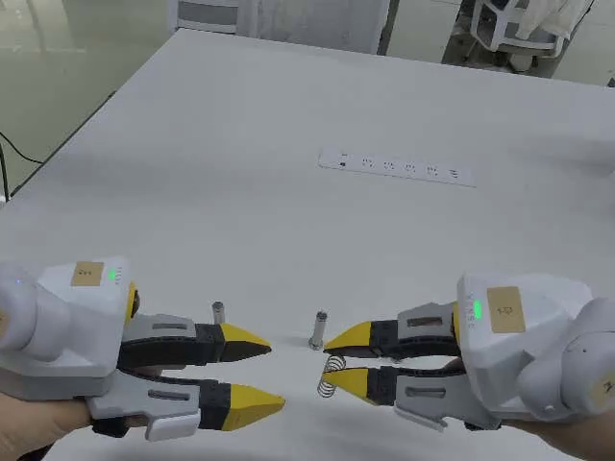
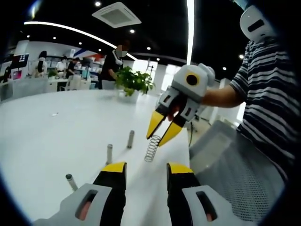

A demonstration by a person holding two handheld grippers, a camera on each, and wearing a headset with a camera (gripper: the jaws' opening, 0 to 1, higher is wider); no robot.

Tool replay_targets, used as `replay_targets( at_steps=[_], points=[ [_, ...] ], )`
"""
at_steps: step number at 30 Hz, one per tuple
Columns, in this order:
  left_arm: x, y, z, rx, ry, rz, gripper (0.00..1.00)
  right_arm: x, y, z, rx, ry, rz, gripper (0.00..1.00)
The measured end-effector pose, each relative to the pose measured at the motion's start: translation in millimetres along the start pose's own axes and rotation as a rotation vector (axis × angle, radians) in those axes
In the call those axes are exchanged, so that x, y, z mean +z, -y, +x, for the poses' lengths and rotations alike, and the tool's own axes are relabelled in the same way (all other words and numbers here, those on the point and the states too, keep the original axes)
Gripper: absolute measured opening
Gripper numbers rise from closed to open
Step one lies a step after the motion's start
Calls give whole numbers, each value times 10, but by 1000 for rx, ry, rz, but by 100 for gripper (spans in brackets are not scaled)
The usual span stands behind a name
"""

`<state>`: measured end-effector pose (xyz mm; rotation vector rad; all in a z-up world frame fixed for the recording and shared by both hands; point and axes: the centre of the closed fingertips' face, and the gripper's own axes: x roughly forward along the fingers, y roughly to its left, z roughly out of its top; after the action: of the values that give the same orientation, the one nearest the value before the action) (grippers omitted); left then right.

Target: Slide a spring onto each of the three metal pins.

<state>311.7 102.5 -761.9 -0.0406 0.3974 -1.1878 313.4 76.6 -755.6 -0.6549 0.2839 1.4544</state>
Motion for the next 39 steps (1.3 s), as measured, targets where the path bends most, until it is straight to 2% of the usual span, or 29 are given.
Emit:
replay_targets(
  at_steps=[10, 21, 26, 29, 35, 39],
  points=[
    [-25, -111, -250, 74, 14, -36, 30, -65, 11, 35, -13, -37, -67, 7],
    [-87, -260, -505, 160, 16, -68, 36, -33, 51, 68, -26, -35, -99, 7],
    [-124, -373, -603, 216, 12, -75, 46, -41, 30, 89, -17, -43, -108, 7],
    [-166, -393, -640, 233, -9, -59, 52, -46, 29, 97, -14, -46, -108, 7],
    [-250, -438, -710, 267, -24, -59, 67, -43, 30, 106, -13, -44, -106, 7],
    [-291, -440, -752, 278, -24, -61, 79, -61, 80, 101, -30, -51, -98, 7]
  ],
)
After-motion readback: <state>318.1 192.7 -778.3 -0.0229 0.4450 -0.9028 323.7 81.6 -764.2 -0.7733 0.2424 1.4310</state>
